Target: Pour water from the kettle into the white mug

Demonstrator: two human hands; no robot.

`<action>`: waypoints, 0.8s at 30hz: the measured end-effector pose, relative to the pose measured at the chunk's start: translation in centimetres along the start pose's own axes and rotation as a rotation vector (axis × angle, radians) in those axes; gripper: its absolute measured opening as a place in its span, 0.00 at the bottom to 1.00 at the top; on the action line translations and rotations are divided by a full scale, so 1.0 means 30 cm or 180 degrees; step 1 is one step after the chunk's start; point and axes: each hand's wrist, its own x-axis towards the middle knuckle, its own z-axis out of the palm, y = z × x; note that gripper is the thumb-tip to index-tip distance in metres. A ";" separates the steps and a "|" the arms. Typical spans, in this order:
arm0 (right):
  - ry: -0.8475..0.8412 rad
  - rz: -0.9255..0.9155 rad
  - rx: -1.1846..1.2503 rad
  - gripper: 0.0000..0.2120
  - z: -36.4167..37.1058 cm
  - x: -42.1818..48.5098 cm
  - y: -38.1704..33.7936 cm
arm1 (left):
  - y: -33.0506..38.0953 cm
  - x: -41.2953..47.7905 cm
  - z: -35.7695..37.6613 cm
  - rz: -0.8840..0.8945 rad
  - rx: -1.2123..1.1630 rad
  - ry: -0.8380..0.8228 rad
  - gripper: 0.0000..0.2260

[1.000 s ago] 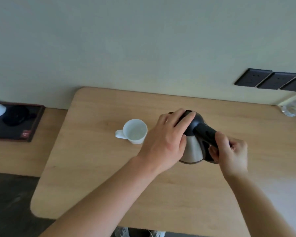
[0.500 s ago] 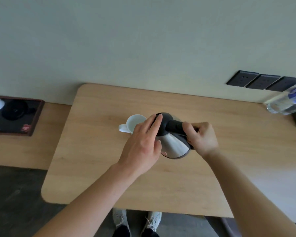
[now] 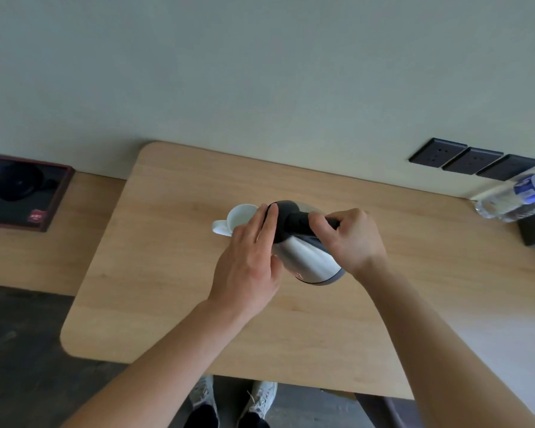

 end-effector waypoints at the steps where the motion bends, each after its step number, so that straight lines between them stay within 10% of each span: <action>1: -0.0012 -0.0013 -0.0035 0.23 0.001 0.002 -0.008 | 0.006 -0.001 -0.004 -0.0091 0.0087 0.0021 0.33; 24: -0.0009 -0.0047 -0.0415 0.25 -0.029 0.026 -0.065 | 0.107 -0.015 0.018 -0.0600 0.0150 0.0006 0.34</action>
